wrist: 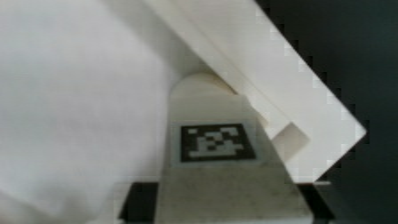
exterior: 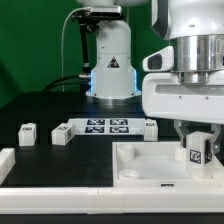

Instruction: Assemble one leg

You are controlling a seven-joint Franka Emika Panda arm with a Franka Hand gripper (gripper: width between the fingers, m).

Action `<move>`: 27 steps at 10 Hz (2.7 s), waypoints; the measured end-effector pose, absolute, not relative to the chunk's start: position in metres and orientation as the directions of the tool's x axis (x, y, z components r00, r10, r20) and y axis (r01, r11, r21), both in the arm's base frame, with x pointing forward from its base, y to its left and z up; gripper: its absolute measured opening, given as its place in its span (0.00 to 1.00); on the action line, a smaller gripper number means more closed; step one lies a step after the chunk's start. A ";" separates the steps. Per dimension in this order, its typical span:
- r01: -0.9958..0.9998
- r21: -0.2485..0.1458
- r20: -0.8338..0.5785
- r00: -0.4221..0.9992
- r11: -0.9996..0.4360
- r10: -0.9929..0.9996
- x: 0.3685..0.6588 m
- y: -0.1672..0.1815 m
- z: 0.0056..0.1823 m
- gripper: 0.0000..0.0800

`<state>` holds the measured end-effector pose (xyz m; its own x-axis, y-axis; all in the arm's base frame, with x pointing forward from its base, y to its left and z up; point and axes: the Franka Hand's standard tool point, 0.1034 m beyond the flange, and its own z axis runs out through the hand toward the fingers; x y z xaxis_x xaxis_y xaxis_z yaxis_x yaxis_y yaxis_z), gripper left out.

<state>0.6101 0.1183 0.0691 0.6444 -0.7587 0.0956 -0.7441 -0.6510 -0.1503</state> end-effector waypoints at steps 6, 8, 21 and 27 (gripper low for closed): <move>-0.870 -0.173 0.051 0.461 -0.462 -0.886 0.609 0.120 0.069 0.61; -0.736 -0.162 0.094 0.652 -0.658 -0.752 0.610 0.120 0.072 0.76; 0.265 0.055 0.178 0.946 -0.963 0.270 0.610 0.118 0.071 0.47; -0.034 -0.008 0.185 0.982 -0.999 -0.035 0.609 0.119 0.070 0.36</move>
Offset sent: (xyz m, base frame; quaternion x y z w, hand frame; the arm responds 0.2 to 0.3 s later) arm 0.0000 0.0000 0.0000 0.0000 0.0000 0.1790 0.9838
